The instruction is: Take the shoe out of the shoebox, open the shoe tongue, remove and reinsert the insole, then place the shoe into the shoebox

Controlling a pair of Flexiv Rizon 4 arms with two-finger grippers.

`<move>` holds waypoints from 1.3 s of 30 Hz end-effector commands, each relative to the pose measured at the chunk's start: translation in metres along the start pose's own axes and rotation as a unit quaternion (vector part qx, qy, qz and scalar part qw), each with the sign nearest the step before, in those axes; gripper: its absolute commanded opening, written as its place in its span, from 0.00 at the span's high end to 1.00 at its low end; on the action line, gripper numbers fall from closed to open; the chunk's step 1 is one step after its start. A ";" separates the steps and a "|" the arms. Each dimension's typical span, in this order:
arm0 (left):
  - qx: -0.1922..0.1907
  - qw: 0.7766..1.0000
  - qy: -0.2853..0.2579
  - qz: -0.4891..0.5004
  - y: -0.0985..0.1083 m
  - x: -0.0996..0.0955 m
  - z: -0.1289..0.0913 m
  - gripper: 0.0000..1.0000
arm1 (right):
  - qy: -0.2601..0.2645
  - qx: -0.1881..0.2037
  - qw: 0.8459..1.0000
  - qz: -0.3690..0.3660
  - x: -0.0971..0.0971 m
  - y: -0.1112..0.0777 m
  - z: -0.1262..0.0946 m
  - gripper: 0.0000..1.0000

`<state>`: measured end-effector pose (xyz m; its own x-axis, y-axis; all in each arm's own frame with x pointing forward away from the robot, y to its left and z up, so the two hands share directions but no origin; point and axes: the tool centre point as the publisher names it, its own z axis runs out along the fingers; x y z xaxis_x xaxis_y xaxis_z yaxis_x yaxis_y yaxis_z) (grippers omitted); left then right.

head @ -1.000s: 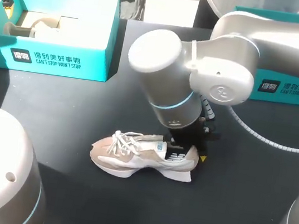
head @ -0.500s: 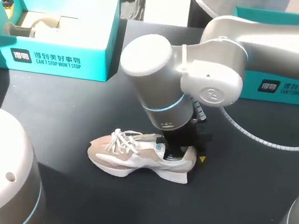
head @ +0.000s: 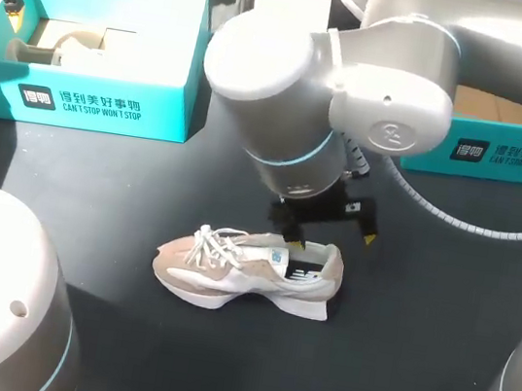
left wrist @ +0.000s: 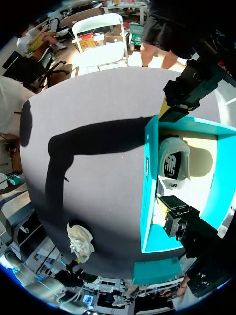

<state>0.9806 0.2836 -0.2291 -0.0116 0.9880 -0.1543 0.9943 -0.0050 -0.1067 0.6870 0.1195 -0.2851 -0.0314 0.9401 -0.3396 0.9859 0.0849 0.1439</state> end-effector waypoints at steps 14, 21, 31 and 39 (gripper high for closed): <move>-0.001 1.000 0.001 0.000 -0.001 0.000 0.000 0.00 | 0.043 -0.060 0.935 -0.346 -0.072 0.033 -0.057 0.00; -0.001 1.000 0.001 0.000 -0.001 0.000 0.000 0.00 | 0.043 -0.060 0.935 -0.346 -0.072 0.033 -0.057 0.00; -0.001 1.000 0.001 0.000 -0.001 0.000 0.000 0.00 | 0.135 -0.104 0.860 -0.481 -0.076 0.030 -0.045 0.00; -0.001 1.000 0.001 0.000 -0.001 0.000 0.000 0.00 | 0.215 -0.111 0.751 -0.614 -0.104 0.018 -0.037 0.00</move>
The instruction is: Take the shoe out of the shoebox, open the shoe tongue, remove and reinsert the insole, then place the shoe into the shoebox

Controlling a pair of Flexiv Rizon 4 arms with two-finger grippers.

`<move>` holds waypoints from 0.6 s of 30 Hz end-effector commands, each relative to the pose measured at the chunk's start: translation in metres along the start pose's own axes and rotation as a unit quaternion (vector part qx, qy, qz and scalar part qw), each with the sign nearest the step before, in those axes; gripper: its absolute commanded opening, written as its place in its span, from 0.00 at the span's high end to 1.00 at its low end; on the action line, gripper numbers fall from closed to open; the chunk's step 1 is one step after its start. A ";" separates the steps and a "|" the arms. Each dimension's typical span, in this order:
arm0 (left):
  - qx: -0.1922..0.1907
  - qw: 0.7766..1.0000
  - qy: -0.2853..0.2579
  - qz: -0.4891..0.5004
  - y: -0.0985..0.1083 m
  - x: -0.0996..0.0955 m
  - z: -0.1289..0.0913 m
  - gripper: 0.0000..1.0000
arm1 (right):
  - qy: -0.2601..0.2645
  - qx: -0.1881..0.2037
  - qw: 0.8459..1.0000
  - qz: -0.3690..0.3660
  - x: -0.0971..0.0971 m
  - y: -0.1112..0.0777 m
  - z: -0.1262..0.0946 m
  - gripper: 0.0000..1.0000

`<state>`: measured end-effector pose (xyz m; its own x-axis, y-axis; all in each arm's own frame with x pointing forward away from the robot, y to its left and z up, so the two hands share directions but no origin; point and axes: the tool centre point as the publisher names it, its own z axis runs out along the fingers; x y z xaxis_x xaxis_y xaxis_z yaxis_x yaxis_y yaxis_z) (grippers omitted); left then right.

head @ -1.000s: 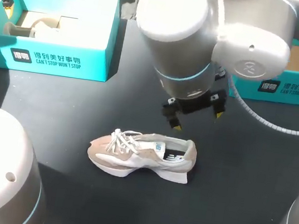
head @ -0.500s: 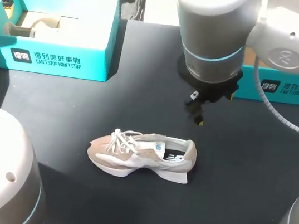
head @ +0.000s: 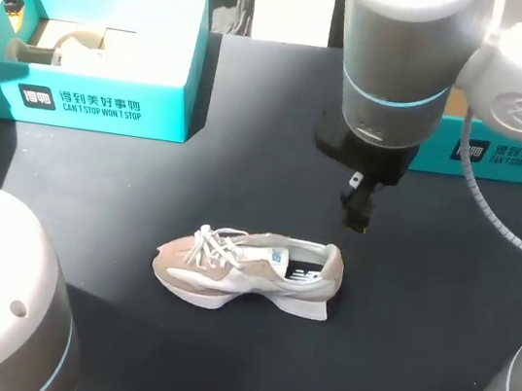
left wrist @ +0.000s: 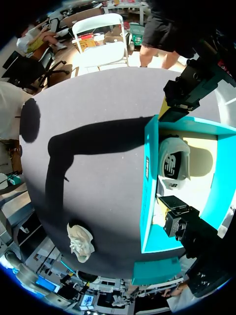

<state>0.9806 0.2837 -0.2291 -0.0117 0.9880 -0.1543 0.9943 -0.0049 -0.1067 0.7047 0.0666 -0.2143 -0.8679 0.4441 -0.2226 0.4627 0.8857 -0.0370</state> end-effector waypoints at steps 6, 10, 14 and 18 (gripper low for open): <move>-0.001 1.000 0.001 0.000 -0.001 0.000 0.000 0.00 | 0.126 -0.154 0.944 -0.262 -0.014 -0.038 0.002 0.00; -0.001 1.000 0.001 0.000 -0.001 0.000 0.000 0.00 | 0.126 -0.154 0.944 -0.262 -0.014 -0.038 0.002 0.00; -0.001 1.000 0.001 0.000 -0.001 0.000 0.000 0.00 | 0.126 -0.154 0.944 -0.262 -0.014 -0.038 0.002 0.00; -0.001 1.000 0.001 0.000 -0.001 0.000 0.000 0.00 | 0.126 -0.154 0.944 -0.262 -0.014 -0.038 0.002 0.00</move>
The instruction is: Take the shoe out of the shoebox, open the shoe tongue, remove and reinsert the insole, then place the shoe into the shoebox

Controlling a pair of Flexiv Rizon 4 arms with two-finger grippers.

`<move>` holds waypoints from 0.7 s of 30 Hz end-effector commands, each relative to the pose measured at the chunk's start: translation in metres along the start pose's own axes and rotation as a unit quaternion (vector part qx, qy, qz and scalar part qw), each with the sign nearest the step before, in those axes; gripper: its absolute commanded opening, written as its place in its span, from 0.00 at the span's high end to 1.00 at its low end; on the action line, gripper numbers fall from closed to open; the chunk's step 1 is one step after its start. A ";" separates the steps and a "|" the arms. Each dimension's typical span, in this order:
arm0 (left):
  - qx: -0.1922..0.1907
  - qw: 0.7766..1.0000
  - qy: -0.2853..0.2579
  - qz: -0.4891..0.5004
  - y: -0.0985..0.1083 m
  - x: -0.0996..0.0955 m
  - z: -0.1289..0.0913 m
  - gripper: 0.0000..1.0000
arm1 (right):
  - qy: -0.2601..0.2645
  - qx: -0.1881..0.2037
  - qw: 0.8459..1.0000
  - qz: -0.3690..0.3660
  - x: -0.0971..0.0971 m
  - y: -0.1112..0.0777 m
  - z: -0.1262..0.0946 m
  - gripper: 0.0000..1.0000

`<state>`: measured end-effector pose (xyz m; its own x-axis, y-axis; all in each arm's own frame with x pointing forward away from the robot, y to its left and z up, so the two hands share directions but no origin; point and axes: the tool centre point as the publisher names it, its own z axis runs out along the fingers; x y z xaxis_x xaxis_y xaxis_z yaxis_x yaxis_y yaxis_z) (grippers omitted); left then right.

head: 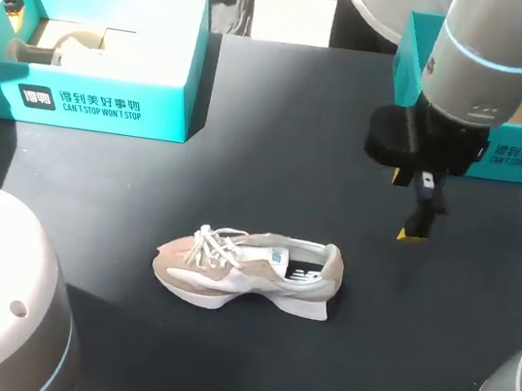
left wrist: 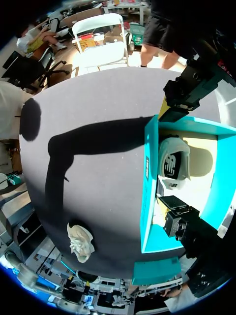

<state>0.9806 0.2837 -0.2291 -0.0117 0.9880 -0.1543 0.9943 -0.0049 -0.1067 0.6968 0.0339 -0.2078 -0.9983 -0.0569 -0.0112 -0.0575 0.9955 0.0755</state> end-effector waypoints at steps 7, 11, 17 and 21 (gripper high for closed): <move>-0.001 1.000 0.001 0.000 -0.001 0.000 0.000 0.00 | -0.018 -0.164 0.986 0.011 -0.005 -0.020 0.020 0.00; -0.001 1.000 0.001 0.000 -0.001 0.000 0.000 0.00 | -0.040 -0.225 0.973 0.013 -0.011 -0.037 0.030 0.00; -0.001 1.000 0.001 0.000 -0.001 0.000 0.000 0.00 | -0.040 -0.284 0.958 0.007 -0.015 -0.056 0.050 0.00; -0.001 1.000 0.001 0.000 -0.001 0.000 0.000 0.00 | -0.027 -0.330 0.943 0.026 -0.012 -0.065 0.064 0.00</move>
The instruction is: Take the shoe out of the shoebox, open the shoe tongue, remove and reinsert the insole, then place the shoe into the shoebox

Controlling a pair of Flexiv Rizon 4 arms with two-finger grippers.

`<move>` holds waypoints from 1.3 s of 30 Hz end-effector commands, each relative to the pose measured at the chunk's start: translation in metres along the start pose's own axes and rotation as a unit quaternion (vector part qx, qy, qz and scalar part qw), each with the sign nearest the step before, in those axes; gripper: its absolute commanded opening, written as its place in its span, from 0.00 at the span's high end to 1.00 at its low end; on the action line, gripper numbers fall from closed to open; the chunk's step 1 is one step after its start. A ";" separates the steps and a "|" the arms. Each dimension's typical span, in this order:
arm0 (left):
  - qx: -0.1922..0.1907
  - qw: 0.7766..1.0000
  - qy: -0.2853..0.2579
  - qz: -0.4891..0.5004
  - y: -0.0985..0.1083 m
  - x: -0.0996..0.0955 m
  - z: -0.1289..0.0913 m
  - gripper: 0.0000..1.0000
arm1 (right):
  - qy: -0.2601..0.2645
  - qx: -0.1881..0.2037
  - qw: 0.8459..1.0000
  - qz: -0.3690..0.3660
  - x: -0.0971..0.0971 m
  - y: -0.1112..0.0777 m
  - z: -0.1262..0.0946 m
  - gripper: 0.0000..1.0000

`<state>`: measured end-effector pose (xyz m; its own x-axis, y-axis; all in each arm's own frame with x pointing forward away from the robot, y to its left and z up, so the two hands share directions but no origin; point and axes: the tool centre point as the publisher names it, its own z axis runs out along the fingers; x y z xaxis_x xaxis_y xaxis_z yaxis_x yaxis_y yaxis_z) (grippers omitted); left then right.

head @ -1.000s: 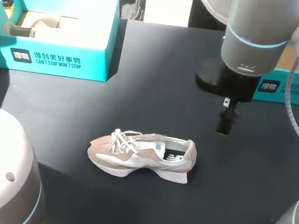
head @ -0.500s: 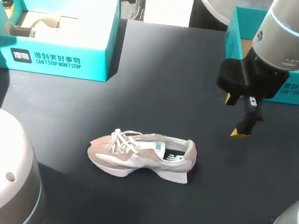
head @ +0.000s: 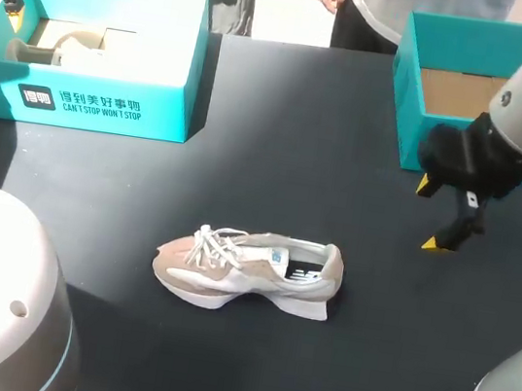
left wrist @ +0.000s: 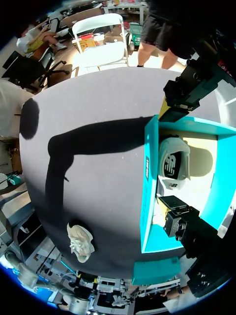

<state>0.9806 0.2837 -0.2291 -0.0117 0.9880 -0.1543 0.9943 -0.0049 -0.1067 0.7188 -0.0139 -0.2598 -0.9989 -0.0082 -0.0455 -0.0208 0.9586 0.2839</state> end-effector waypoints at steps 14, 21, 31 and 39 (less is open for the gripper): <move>-0.001 1.000 0.001 0.000 -0.001 0.000 0.000 0.00 | 0.005 -0.299 0.954 0.032 0.019 -0.019 0.074 0.00; -0.001 1.000 0.001 0.000 -0.001 0.000 0.000 0.00 | 0.020 -0.306 0.951 0.045 0.030 -0.016 0.094 0.00; -0.001 1.000 0.001 0.000 -0.001 0.000 0.000 0.00 | 0.020 -0.306 0.951 0.045 0.030 -0.016 0.094 0.00; -0.001 1.000 0.001 0.000 -0.001 0.000 0.000 0.00 | 0.019 -0.312 0.949 0.049 0.030 -0.008 0.102 0.00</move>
<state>0.9806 0.2837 -0.2291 -0.0117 0.9880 -0.1543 0.9943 -0.0049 -0.1067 0.6915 -0.0033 -0.3549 -0.9982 0.0450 0.0402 0.0592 0.6060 0.7932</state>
